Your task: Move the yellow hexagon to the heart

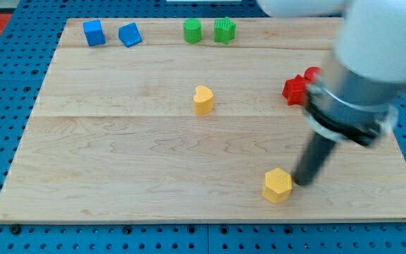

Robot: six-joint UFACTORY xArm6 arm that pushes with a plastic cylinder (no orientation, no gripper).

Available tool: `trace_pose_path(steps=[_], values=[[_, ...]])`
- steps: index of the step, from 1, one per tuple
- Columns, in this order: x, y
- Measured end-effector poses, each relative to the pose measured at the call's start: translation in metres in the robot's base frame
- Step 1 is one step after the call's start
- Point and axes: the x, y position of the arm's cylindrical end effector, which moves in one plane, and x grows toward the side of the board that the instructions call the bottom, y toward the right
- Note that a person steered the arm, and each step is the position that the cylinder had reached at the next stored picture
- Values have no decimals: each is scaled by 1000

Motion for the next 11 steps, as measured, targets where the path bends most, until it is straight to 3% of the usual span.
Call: trace_pose_path(steps=[1,2,3,4,5,6,7,8,9,10,11], values=[[35,8],[40,24],[71,-41],[30,-125],[-23,-132],[10,-187],[56,-121],[46,-86],[-41,-120],[-42,-110],[14,-96]])
